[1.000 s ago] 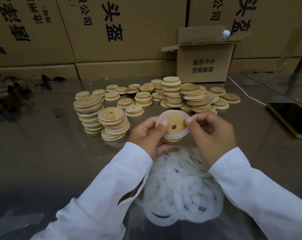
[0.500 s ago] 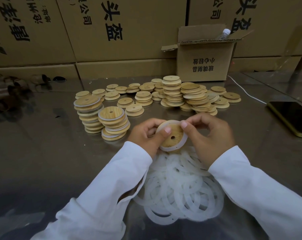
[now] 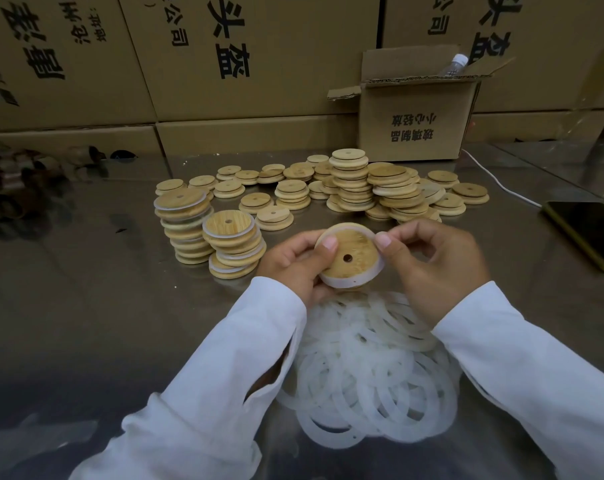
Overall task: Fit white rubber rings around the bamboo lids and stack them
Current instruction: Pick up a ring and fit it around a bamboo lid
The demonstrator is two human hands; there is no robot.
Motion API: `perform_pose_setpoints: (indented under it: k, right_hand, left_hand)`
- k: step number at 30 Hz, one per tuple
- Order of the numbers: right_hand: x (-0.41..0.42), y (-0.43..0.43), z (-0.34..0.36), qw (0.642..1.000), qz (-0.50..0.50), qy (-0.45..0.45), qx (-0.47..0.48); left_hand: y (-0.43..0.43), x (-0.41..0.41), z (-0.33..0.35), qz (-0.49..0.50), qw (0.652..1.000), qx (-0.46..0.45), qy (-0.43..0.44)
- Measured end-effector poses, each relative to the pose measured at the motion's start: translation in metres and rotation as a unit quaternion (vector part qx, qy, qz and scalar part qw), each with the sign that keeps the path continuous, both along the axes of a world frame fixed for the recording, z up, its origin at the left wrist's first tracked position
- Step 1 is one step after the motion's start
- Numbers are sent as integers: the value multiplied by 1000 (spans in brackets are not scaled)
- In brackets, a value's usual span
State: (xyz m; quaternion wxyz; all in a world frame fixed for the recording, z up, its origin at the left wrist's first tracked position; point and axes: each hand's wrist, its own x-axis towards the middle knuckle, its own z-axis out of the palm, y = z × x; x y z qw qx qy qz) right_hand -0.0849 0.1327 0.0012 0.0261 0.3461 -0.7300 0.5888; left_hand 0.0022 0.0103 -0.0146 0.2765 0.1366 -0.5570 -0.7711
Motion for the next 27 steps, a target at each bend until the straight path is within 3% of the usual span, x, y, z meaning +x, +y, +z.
perform_pose_setpoints:
  k: [7,17,27]
  right_hand:
    - [3,0,4,1000,0,13,-15]
    - [5,-3,-3,990,40,-71,-112]
    - [7,-7,-11,992,-58,-34,-104]
  left_hand:
    - [4,-1,3,-21,997,51,45]
    - [9,1,6,33,999,6,24]
    - [11,0,6,25,998,18,51]
